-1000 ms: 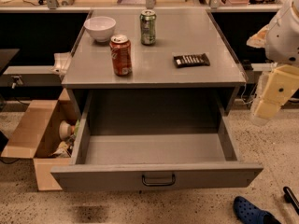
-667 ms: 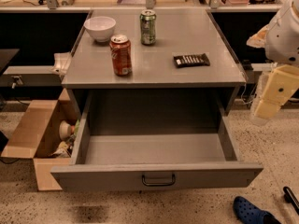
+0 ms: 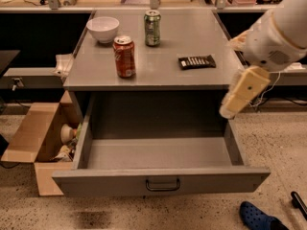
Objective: Place coke can into top drawer
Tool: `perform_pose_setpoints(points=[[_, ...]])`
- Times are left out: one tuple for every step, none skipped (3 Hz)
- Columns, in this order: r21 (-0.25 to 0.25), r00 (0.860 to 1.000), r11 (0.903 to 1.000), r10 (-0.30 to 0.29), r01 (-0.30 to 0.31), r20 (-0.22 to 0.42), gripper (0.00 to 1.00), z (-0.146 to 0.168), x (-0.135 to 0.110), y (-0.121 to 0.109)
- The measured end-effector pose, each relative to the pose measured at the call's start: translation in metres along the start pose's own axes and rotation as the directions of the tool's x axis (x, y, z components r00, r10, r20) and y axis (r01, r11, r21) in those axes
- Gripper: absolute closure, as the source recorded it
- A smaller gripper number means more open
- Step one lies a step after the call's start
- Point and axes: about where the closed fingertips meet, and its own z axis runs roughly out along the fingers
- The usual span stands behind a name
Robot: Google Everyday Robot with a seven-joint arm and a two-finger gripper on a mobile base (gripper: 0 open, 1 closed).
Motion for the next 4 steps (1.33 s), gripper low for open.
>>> perform_pose_setpoints(points=[[0.009,0.994,1.0000,0.003,-0.004,0.112,0.00,0.038,-0.030,-0.020],[0.009,0.994,1.0000,0.003,-0.004,0.112,0.00,0.038,-0.030,-0.020],[0.026,0.986,0.9996,-0.013,0.009,0.166,0.00,0.050,-0.045,-0.040],[0.041,0.955,0.9985,-0.046,0.035,0.293,0.00,0.081,-0.088,-0.086]])
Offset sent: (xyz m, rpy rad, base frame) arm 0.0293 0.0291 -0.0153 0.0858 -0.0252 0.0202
